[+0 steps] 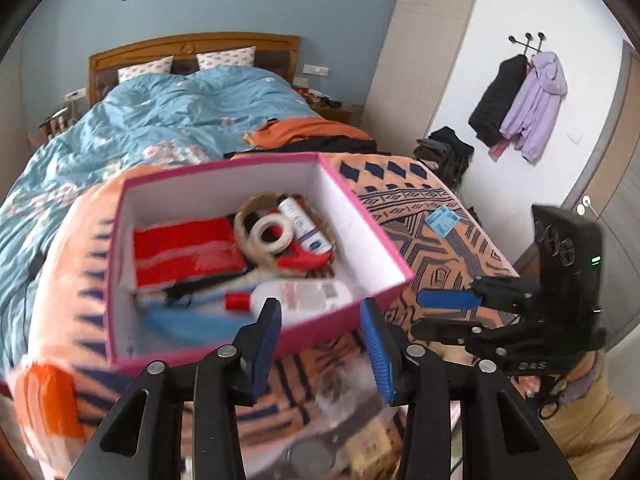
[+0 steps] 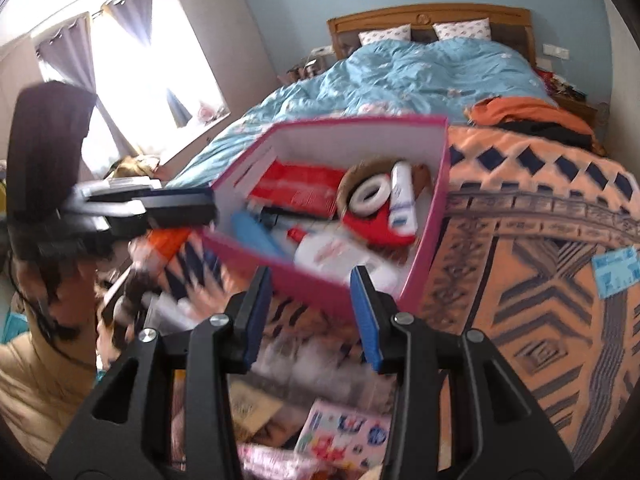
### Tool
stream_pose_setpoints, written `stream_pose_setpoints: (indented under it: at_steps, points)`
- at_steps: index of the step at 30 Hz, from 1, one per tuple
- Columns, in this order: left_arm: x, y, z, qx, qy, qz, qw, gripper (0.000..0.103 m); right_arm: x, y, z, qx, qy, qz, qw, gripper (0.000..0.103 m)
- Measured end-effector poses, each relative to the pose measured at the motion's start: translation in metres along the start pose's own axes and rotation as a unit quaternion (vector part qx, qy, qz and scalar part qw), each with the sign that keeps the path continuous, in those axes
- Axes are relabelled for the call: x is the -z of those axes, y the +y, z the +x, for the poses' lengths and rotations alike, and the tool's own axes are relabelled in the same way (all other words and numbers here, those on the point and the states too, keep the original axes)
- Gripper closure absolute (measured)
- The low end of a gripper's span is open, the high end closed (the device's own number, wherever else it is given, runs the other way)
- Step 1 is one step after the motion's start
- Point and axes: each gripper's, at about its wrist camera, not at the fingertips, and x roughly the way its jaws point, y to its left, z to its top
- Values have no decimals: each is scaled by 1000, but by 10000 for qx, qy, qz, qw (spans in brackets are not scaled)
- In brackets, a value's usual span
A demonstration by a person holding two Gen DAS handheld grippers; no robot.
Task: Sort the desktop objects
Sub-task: 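Move the left gripper to the bagged black watch and close on it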
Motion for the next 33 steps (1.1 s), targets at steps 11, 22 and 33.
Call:
stream_pose_setpoints:
  at_steps: [11, 22, 33]
  points:
    - [98, 66, -6, -524, 565, -878, 9932, 55, 67, -41, 41, 189, 877, 711, 9934, 58]
    - [141, 78, -12, -489, 601, -1209, 9896, 52, 89, -43, 35, 221, 1397, 511, 9886, 52]
    - [156, 75, -6, -329, 779, -1247, 9886, 43, 93, -62, 42, 44, 1310, 1065, 9856, 48]
